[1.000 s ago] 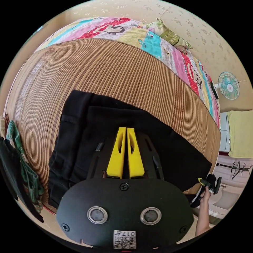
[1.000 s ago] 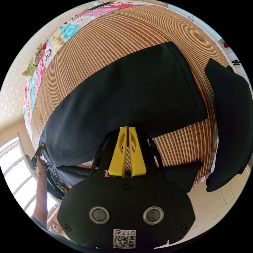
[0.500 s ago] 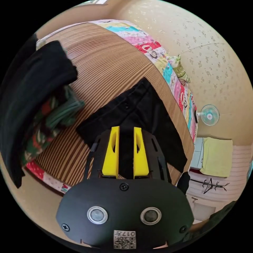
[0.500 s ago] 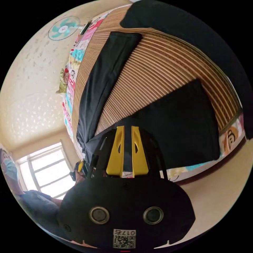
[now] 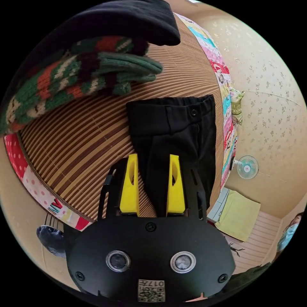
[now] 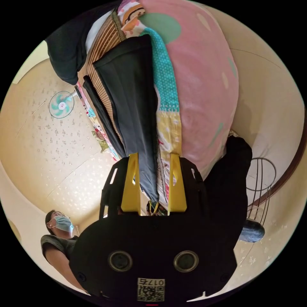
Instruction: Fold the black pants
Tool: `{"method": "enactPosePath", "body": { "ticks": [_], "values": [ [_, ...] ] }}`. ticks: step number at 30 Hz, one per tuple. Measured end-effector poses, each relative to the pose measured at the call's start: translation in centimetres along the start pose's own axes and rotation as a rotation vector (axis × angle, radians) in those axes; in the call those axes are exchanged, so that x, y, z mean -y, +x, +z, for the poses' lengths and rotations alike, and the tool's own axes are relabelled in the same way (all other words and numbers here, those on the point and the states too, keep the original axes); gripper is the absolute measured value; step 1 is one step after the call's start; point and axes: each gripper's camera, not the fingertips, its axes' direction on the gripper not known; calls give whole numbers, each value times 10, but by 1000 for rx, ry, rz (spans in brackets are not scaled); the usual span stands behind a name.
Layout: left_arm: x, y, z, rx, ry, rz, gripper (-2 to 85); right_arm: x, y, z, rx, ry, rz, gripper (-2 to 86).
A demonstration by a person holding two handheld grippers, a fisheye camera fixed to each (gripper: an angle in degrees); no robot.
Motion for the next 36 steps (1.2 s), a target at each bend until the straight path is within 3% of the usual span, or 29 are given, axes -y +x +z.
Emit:
{"method": "enactPosePath", "body": {
  "ticks": [2,7,14,19,26,36],
  "values": [
    [11,-13,5,-46,-37,-24,65,-2,-5,-6,37,14,-14,142],
    [17,-34,-10,-190,-86,-21,47,-8,-1,-17,139,86,-2,142],
    [12,-17,-46,-198,-152,80,44,-4,-6,-26,89,97,-69,129],
    [17,-8,-59,-191,-173,120,44,-4,2,-50,185,270,-42,106],
    [15,-17,-72,-251,-198,80,42,6,-11,-60,28,195,-104,40],
    [-49,-24,-132,-116,-285,76,41,-42,-53,-124,210,223,-339,25]
  ]
}}
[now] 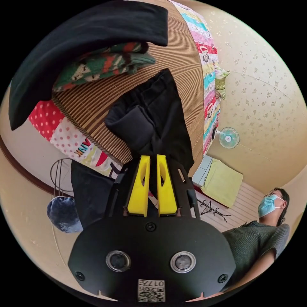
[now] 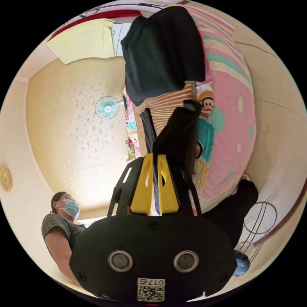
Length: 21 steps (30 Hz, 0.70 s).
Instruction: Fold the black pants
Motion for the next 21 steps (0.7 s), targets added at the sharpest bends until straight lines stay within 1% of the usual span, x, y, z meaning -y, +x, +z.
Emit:
{"method": "enactPosePath", "body": {
  "ticks": [2,5,7,8,9,13,15,17,18,19,20,21],
  "values": [
    [6,33,2,32,6,86,42,14,-28,25,16,-22,-80,24],
    [36,63,19,-7,39,118,42,54,-70,96,-2,-88,-204,25],
    [60,73,34,-23,68,110,43,91,-95,169,-31,-123,-277,26],
    [77,77,45,-32,92,90,43,101,-100,188,-42,-130,-287,27],
    [86,78,52,-38,106,75,44,120,-107,231,-74,-138,-290,29],
    [152,69,104,-88,232,-6,52,186,-92,375,-232,-141,-182,40],
    [174,72,117,-78,295,8,52,205,-80,407,-257,-97,-129,49],
    [186,95,119,-9,331,109,70,212,-74,418,-226,-28,-99,70],
    [186,103,120,19,321,146,75,212,-70,422,-195,-7,-97,79],
    [182,117,123,85,289,216,82,212,-66,425,-180,-27,-112,84],
    [174,125,126,156,253,257,85,212,-63,426,-185,-46,-126,85],
    [168,126,128,189,238,268,86,210,-57,426,-228,-90,-165,87]
  ]
}}
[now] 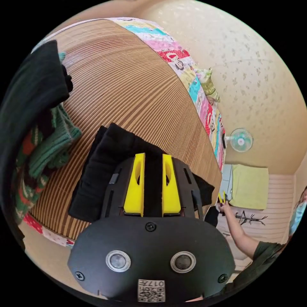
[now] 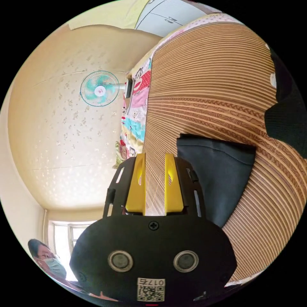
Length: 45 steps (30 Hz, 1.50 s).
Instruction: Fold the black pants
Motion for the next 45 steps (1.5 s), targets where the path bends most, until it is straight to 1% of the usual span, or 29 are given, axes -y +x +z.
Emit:
{"method": "enactPosePath", "body": {
  "ticks": [3,4,6,8,10,11,12,13,14,16,18,19,20,22,24,26,28,29,30,31,32,33,34,35,37,40,42,44,45],
  "values": [
    [-36,-6,-13,90,-13,-11,87,-15,25,-9,-246,-49,-85,94],
    [-49,-16,-20,118,1,-62,89,-21,40,-16,-337,-45,-94,98],
    [-68,-35,-31,127,28,-164,88,-28,67,-24,-435,-25,-82,107],
    [-87,-60,-40,73,66,-284,81,-28,94,-23,-443,-36,-57,113],
    [-98,-74,-44,49,83,-363,79,-17,116,0,-379,-142,-86,106],
    [-103,-80,-46,45,89,-400,86,-13,117,10,-389,-181,-110,95],
    [-104,-82,-47,52,87,-418,89,-5,114,32,-449,-271,-164,74],
    [-105,-84,-49,64,80,-426,95,1,105,55,-570,-369,-246,58],
    [-102,-83,-51,83,62,-417,99,2,98,65,-629,-409,-305,50],
    [-94,-81,-51,117,31,-399,105,-2,61,90,-771,-488,-555,39],
    [-84,-79,-49,136,8,-374,112,-5,45,86,-760,-442,-656,35],
    [-76,-79,-44,131,-6,-358,115,2,52,82,-751,-416,-632,33],
    [-69,-81,-39,108,-14,-351,116,9,60,81,-753,-410,-595,32],
    [-63,-86,-30,66,-19,-361,117,40,109,77,-793,-374,-377,32],
    [-63,-92,-26,3,-5,-386,120,49,136,72,-836,-299,-277,34],
    [-69,-101,-25,-89,17,-409,136,40,142,70,-788,-222,-306,43],
    [-71,-104,-23,-99,-12,-390,158,9,134,86,-756,-207,-437,67],
    [-71,-105,-25,-82,-14,-369,160,-2,131,94,-748,-220,-484,70],
    [-71,-105,-27,-77,-10,-360,161,-28,122,114,-713,-273,-594,75],
    [-69,-108,-31,-79,7,-350,160,-57,114,138,-653,-357,-703,80],
    [-67,-113,-33,-109,30,-349,156,-73,111,151,-618,-409,-751,82],
    [-65,-117,-33,-135,38,-352,153,-107,105,182,-556,-529,-839,90],
    [-62,-126,-31,-196,45,-371,146,-146,99,215,-511,-649,-934,99],
    [-59,-135,-27,-242,51,-403,139,-167,96,233,-495,-708,-988,103],
    [-53,-148,-20,-318,53,-432,137,-244,85,292,-432,-868,-1220,110],
    [-43,-165,-5,-413,15,-471,132,-316,82,359,-466,-895,-1487,108],
    [-43,-177,-2,-474,7,-526,126,-340,88,397,-475,-890,-1566,103],
    [-42,-189,-6,-560,-1,-573,110,-358,102,431,-433,-975,-1644,96],
    [-41,-190,-8,-581,-7,-564,106,-367,118,456,-463,-1071,-1681,89]
  ]
}}
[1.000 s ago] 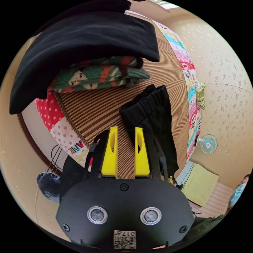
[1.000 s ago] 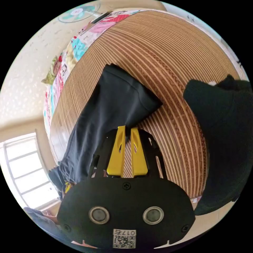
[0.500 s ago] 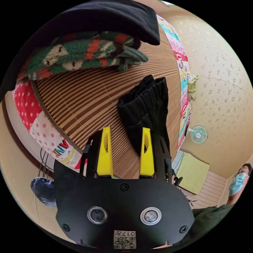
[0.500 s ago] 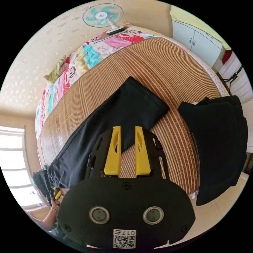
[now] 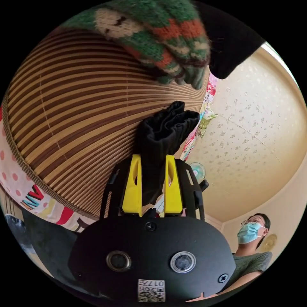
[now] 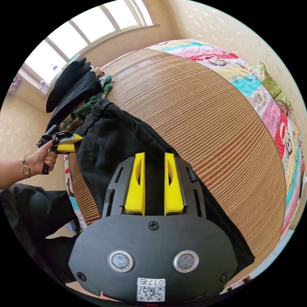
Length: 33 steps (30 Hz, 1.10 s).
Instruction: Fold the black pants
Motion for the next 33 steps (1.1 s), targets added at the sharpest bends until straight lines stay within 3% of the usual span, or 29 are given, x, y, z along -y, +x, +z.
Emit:
{"method": "enactPosePath", "body": {
  "ticks": [1,5,10,12,14,19,24,28,33],
  "values": [
    [3,6,-4,-23,-36,33,98,8,3,26,3,-96,-37,82],
    [9,49,-19,40,-156,241,86,6,17,36,-10,-136,-26,43],
    [13,42,-52,113,14,262,121,-47,48,3,-43,164,209,14],
    [23,18,-50,34,8,203,181,-53,68,30,-135,78,354,10],
    [29,-8,-31,-7,-64,136,192,-56,90,63,-59,-79,427,7],
    [27,-22,-8,44,-64,141,110,-113,85,15,191,252,407,5],
    [28,-37,-2,-316,-183,112,77,-175,68,11,275,302,500,5],
    [12,22,-17,-250,-330,434,65,-216,55,61,418,204,652,5],
    [-22,99,-32,-60,-431,794,66,-220,34,90,703,244,876,5]
  ]
}}
